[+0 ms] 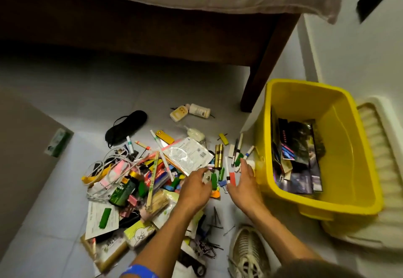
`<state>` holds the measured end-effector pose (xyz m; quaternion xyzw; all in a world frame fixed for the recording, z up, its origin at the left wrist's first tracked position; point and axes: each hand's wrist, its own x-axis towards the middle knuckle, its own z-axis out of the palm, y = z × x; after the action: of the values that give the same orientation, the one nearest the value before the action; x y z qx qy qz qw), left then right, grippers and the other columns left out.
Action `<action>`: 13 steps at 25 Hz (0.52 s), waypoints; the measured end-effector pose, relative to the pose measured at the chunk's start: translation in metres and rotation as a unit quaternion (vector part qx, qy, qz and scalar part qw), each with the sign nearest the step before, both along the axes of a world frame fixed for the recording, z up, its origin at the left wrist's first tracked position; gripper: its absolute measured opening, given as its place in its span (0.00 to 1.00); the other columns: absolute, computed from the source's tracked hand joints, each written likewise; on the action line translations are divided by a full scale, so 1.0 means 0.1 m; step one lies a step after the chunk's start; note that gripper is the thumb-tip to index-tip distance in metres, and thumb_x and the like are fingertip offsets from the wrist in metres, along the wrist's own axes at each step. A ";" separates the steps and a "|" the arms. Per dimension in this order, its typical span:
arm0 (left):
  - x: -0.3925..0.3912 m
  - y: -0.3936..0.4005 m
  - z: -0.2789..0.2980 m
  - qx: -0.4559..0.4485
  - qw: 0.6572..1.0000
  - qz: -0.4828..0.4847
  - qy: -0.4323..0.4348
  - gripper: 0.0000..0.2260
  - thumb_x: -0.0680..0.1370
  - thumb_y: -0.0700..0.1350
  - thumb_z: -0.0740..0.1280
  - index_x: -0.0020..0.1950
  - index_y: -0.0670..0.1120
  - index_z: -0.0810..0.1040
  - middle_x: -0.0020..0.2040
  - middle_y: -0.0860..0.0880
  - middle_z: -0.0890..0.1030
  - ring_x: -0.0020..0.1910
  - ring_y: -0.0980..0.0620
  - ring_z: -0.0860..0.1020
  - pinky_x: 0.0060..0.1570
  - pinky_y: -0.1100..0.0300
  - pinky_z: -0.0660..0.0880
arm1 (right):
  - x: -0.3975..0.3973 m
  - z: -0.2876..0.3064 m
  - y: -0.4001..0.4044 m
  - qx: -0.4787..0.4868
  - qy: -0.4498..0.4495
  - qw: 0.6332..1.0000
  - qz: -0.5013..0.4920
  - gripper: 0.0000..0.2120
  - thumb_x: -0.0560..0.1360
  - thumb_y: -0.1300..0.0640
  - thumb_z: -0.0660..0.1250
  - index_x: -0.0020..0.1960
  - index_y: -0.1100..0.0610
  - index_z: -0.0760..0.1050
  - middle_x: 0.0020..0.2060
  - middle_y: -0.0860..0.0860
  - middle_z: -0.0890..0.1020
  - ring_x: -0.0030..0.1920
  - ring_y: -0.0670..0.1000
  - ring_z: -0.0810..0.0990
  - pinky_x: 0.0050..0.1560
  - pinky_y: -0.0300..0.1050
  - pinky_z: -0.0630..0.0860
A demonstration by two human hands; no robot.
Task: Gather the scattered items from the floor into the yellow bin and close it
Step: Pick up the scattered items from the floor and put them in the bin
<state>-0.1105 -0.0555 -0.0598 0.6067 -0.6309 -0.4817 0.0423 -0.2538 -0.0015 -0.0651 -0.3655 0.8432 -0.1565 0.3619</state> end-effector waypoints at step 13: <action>-0.66 -0.49 -0.56 -0.039 0.969 -0.187 -0.160 0.15 0.77 0.49 0.63 0.62 0.47 0.73 0.60 0.41 0.72 0.59 0.39 0.70 0.54 0.47 0.72 | 0.09 -0.48 0.15 -0.030 -0.079 0.996 0.006 0.24 0.75 0.52 0.67 0.66 0.39 0.62 0.63 0.52 0.72 0.58 0.53 0.76 0.51 0.47 0.76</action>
<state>-0.1764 -0.1043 -0.1162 0.5449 -0.7502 -0.3528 -0.1257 -0.2450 0.0138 -0.1133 -0.3683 0.8045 -0.2081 0.4169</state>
